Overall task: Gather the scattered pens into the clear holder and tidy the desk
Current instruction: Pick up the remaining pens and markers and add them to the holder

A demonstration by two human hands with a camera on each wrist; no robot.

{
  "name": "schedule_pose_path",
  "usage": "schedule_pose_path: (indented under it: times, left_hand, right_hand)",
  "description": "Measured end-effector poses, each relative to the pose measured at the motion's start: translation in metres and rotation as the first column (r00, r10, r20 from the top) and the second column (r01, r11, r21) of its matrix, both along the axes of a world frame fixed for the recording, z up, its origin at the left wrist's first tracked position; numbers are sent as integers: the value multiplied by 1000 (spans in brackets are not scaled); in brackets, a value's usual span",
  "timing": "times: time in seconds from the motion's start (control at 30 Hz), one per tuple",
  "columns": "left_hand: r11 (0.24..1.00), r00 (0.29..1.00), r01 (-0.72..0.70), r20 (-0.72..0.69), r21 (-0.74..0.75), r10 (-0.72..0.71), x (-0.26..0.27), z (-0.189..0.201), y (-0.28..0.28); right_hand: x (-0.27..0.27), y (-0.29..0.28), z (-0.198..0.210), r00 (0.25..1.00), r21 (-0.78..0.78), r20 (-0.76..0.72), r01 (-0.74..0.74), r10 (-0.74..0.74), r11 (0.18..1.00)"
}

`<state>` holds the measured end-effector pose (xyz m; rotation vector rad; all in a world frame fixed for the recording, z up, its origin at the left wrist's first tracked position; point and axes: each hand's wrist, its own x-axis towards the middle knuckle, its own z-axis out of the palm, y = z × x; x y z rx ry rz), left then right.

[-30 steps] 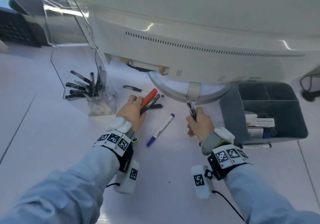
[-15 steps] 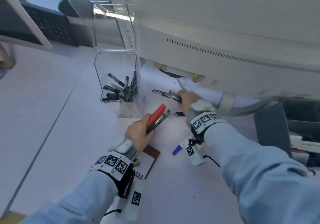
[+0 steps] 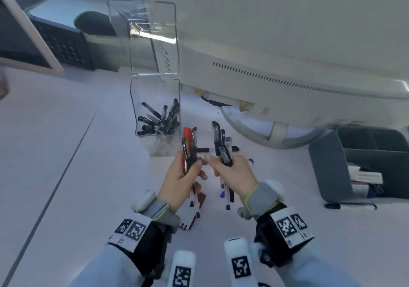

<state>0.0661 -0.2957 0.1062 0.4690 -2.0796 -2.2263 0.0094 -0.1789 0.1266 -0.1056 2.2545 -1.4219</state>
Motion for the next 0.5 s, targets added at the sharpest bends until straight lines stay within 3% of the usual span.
schedule_pose_path:
  times: [0.1, 0.23, 0.3, 0.5]
  left_hand:
    - [1000, 1000, 15, 20, -3, -15, 3, 1, 9]
    - [978, 995, -35, 102, 204, 14, 2, 15, 16]
    - [970, 998, -33, 66, 240, 18, -6, 24, 8]
    - [999, 978, -44, -205, -8, 41, -51, 56, -24]
  right_hand:
    - [9, -7, -2, 994, -143, 102, 56, -41, 988]
    - [15, -14, 0, 995, -331, 54, 100, -87, 938]
    - [11, -20, 8, 997, -413, 11, 69, -70, 908]
    - [-23, -48, 40, 990, -583, -100, 20, -96, 812]
